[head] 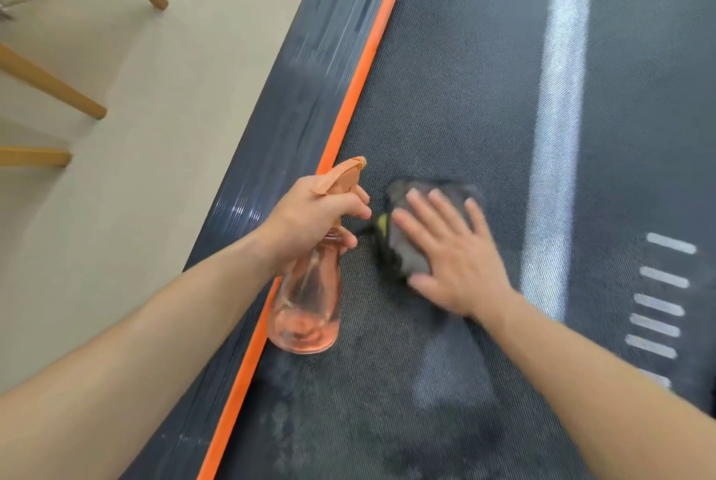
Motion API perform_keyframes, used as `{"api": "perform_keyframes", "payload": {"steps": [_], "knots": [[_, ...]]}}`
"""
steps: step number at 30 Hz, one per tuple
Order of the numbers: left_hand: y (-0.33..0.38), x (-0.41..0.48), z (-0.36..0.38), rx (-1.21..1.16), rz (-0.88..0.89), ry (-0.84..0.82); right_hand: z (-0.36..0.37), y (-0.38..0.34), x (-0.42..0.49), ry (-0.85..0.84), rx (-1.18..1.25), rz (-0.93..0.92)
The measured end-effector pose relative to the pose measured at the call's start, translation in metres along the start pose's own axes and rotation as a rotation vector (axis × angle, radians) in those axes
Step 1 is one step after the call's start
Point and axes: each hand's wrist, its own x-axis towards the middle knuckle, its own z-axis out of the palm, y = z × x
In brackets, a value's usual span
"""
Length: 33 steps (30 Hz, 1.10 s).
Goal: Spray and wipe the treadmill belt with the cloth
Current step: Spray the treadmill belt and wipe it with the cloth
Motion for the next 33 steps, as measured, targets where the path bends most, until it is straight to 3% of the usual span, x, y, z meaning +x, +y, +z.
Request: {"api": "perform_keyframes", "payload": {"steps": [3,5,7,9,12,14,21,24,27,29,31,33], "knots": [[-0.002,0.003,0.007,0.016,0.014,-0.035,-0.012,0.028,0.031,0.046,0.088,0.414],[-0.004,0.006,0.010,0.049,0.003,-0.030,-0.006,0.005,0.016,0.071,0.086,0.510],[-0.005,0.009,0.012,0.081,-0.025,-0.011,0.002,-0.041,-0.024,0.058,0.070,0.379],[-0.006,0.013,0.014,0.085,-0.037,-0.008,0.013,-0.074,-0.065,-0.007,0.079,0.131],[-0.009,0.015,0.014,0.086,-0.035,-0.002,0.019,-0.063,-0.073,0.008,0.075,-0.095],[-0.014,0.016,0.013,0.095,-0.046,0.001,0.015,-0.042,-0.050,0.023,0.064,-0.050],[-0.022,0.009,0.030,0.131,-0.057,-0.037,-0.002,0.010,-0.001,0.068,0.120,0.553],[-0.025,0.004,0.044,0.088,-0.037,-0.053,0.009,-0.038,-0.056,0.055,0.133,0.554],[-0.028,-0.002,0.062,0.080,-0.005,-0.120,0.020,-0.079,-0.122,-0.020,0.144,0.348],[-0.031,-0.004,0.072,0.134,-0.001,-0.159,0.022,-0.070,-0.140,-0.035,0.154,0.239],[-0.033,-0.004,0.079,0.204,0.008,-0.183,0.021,-0.040,-0.129,-0.035,0.160,0.314],[-0.035,-0.002,0.086,0.256,0.015,-0.217,0.013,0.000,-0.105,0.000,0.161,0.576]]}}
